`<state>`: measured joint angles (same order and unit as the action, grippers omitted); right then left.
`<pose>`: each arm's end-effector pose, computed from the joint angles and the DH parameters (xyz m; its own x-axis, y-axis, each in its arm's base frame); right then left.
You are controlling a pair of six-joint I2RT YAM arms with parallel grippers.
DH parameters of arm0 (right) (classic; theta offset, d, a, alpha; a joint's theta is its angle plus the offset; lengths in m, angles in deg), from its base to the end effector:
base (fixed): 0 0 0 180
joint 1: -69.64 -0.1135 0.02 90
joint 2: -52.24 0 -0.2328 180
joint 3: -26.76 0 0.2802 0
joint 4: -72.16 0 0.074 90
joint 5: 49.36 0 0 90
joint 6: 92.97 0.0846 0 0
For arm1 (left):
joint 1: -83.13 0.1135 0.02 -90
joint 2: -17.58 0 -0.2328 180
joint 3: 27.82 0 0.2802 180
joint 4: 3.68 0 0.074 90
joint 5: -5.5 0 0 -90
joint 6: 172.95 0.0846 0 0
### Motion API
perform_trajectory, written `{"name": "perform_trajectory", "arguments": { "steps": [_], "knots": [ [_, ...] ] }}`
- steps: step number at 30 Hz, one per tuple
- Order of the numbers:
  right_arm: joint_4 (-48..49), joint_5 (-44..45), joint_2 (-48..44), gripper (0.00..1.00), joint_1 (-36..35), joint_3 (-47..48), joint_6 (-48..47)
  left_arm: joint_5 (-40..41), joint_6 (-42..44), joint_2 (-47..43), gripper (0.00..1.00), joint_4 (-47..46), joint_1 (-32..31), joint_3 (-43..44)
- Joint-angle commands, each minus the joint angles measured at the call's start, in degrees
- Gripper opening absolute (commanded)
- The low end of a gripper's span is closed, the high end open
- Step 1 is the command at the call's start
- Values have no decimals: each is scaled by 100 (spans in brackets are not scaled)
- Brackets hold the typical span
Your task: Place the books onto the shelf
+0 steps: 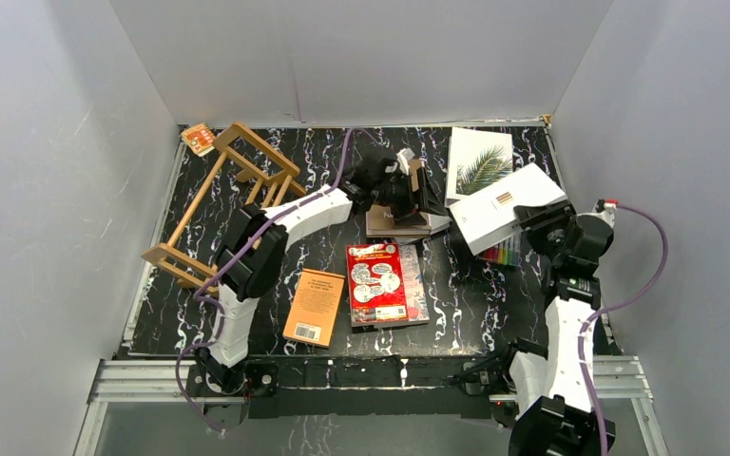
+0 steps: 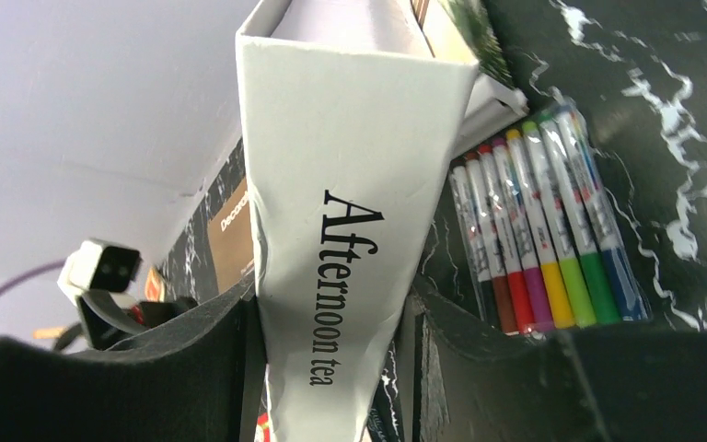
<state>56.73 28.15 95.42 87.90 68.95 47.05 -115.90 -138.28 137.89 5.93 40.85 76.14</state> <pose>0.2722 -0.0705 0.2237 -0.0890 0.8172 -0.5695 0.2757 0.5696 0.7743 0.3683 -0.3944 0.1716 -0.9415 -0.0927 -0.3239 0.2574 0.4222 -0.8692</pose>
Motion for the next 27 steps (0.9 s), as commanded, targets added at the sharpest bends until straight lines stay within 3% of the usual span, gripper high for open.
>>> {"name": "perform_trajectory", "arguments": {
  "steps": [1,3,12,20,27],
  "knots": [
    [-17,-775,227,39,-7,874,-917,12,881,-791,76,924,411,515],
    [60,-1151,315,39,-7,1058,-989,112,1186,-897,84,1243,531,676],
    [1061,-3938,858,41,-7,1455,-459,-576,1614,-1726,87,1146,1039,125],
    [3306,-5076,950,44,-170,923,1568,-1767,289,-2239,87,-1149,1056,-1143],
    [3457,-5323,1102,46,-665,1031,1841,-2410,-692,-2318,88,-2561,981,-1479]
  ]
}}
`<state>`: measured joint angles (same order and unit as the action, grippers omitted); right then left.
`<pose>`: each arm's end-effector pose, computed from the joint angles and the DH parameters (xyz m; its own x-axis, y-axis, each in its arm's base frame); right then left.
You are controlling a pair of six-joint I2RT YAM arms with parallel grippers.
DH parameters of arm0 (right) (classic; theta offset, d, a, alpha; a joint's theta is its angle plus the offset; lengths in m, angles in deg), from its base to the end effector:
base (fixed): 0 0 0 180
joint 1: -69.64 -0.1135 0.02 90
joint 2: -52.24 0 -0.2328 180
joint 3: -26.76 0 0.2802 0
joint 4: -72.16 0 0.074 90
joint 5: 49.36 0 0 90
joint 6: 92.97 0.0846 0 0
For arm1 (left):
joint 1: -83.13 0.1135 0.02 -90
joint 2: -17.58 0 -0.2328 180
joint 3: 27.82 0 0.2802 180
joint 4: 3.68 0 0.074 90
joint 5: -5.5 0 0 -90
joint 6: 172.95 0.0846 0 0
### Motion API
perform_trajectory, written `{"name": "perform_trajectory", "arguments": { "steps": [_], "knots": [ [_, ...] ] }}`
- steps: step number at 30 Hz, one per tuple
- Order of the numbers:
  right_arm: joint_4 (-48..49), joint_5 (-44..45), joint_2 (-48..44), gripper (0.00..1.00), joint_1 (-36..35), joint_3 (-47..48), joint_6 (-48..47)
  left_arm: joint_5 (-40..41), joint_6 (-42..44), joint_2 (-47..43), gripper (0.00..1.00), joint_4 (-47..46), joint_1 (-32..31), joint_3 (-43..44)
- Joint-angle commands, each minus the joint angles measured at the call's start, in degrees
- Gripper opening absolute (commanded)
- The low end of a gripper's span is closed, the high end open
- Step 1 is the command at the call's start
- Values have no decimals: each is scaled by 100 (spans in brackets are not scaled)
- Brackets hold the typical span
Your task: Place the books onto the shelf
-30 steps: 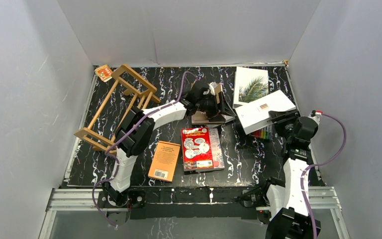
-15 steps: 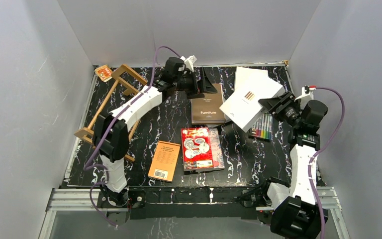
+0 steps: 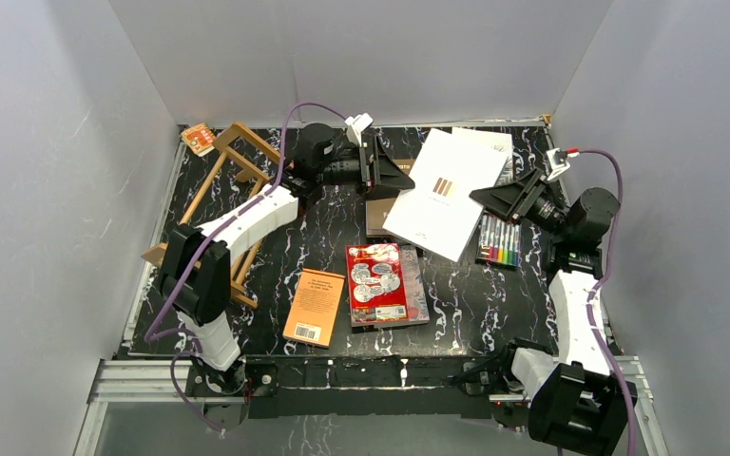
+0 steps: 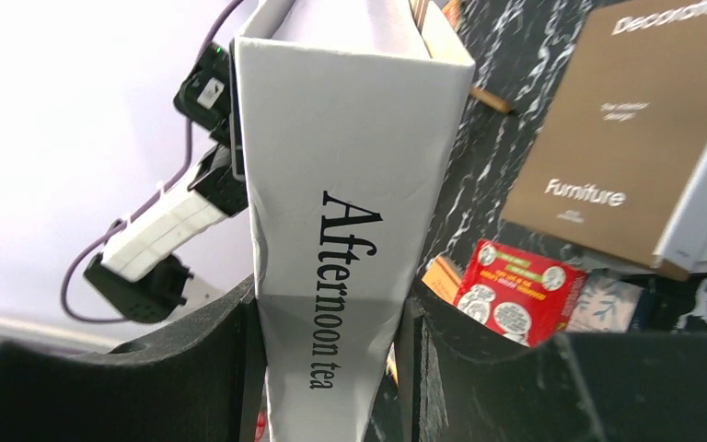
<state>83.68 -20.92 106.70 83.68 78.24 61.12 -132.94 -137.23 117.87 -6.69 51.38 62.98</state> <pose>0.2873 0.0048 0.3053 -0.5919 0.5896 -0.5496 -0.4477 0.3265 0.8325 0.3640 -0.2997 0.2817 -0.8527 -0.1057 -0.5115 0.4950 0.1492 -0.8560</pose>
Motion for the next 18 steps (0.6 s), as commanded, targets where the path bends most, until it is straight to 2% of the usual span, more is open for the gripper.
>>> {"name": "perform_trajectory", "arguments": {
  "steps": [1,3,7,10,14,18],
  "knots": [
    [830,-426,-7,46,-310,115,474,-790,-899,-317,87,-1407,-103,-198],
    [950,-420,33,47,-426,131,568,-922,-998,-344,83,-1444,-147,-263],
    [1026,-418,174,50,-596,175,577,-1056,-1346,-556,55,-1900,-156,-581],
    [1064,-406,277,53,-679,169,561,-1137,-1491,-635,39,-2053,-156,-657],
    [1052,-309,340,64,-776,163,534,-1130,-1565,-717,30,-2102,-157,-687],
    [1091,-166,404,70,-952,203,512,-982,-1556,-793,27,-2068,-156,-686]
  ]
}}
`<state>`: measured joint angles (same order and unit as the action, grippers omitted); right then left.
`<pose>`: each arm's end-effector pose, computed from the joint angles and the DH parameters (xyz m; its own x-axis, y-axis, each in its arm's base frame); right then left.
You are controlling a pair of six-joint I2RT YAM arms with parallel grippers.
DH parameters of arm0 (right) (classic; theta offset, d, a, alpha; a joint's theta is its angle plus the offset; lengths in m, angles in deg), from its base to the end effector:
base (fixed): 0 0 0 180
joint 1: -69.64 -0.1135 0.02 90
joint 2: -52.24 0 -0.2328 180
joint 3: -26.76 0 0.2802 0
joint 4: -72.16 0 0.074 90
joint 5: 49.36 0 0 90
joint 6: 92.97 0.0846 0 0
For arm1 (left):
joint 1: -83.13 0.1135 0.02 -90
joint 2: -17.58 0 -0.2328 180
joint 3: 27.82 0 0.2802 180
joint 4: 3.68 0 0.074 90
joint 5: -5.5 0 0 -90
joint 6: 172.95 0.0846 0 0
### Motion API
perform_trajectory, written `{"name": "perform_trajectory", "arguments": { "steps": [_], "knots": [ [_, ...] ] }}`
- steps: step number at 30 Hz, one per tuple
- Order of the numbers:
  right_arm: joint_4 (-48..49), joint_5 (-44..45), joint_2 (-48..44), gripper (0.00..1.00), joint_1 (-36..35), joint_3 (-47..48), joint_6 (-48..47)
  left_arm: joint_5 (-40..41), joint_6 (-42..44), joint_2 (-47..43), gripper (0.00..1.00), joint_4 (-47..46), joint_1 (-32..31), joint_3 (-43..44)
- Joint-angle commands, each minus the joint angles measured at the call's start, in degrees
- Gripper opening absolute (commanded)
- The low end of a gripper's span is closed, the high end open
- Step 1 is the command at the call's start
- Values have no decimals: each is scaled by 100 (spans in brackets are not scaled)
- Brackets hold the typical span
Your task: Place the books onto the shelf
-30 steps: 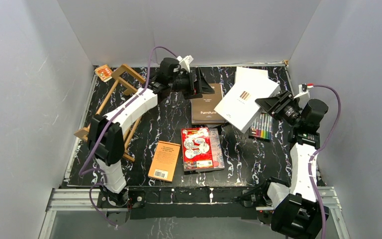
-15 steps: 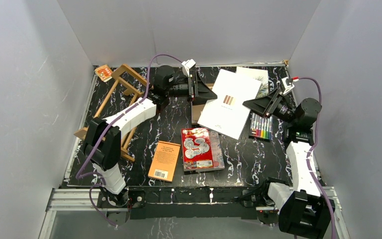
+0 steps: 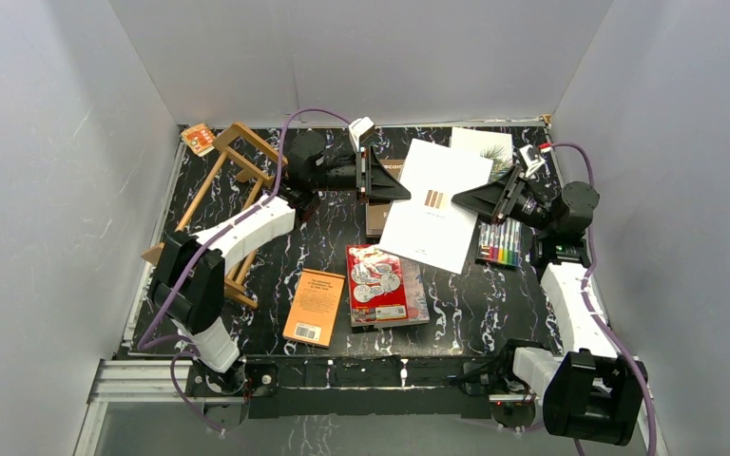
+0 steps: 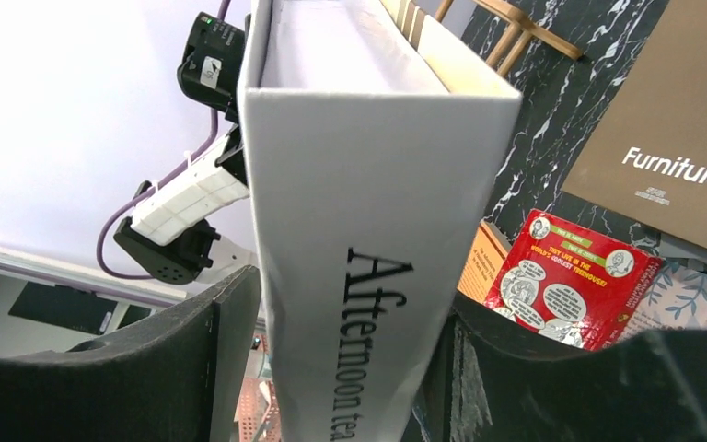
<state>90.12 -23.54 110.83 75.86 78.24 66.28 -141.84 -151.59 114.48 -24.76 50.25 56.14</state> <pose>0.2922 0.0448 0.2984 -0.7114 0.4872 -0.5064 -0.4696 0.2064 0.8584 0.3304 -0.2984 0.2988 -0.8814 -0.0287 -0.4716 0.4724 -0.0713 -0.8785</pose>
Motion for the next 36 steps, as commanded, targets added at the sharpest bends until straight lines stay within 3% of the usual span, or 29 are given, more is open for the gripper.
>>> {"name": "perform_trajectory", "arguments": {
  "steps": [1,3,6,8,11,14,18,21,24,30,33,36],
  "knots": [
    [466,125,2,70,-226,221,-27,-59,-96,-454,27,-215,-35,17],
    [472,191,46,64,-349,266,-82,-5,-43,-459,27,-143,-34,54],
    [474,298,66,43,-460,320,-123,80,167,-488,32,169,2,121],
    [486,362,34,37,-468,351,-178,275,470,-626,48,652,115,142],
    [193,439,40,36,-472,563,-528,864,1500,-986,67,1890,343,299],
    [-598,516,190,37,-513,1022,-1248,2194,2744,-1456,80,3932,577,744],
    [-1856,900,605,36,-860,1761,-2522,4851,3797,-2236,85,6007,651,1256],
    [-2346,1324,955,37,-1333,2340,-3170,6098,4152,-2868,88,6665,660,1466],
    [-2779,1804,1399,37,-1876,3033,-3789,6832,4322,-3422,88,7087,660,1654],
    [-3836,2988,2714,37,-3057,4893,-5242,7721,4450,-4026,88,7774,660,2029],
    [-4401,3419,4089,36,-3870,6652,-6255,8007,4591,-4109,89,8066,660,2262],
    [-5552,3398,6518,36,-4397,10148,-7087,8305,4954,-4021,90,8214,660,2542]
  ]
}}
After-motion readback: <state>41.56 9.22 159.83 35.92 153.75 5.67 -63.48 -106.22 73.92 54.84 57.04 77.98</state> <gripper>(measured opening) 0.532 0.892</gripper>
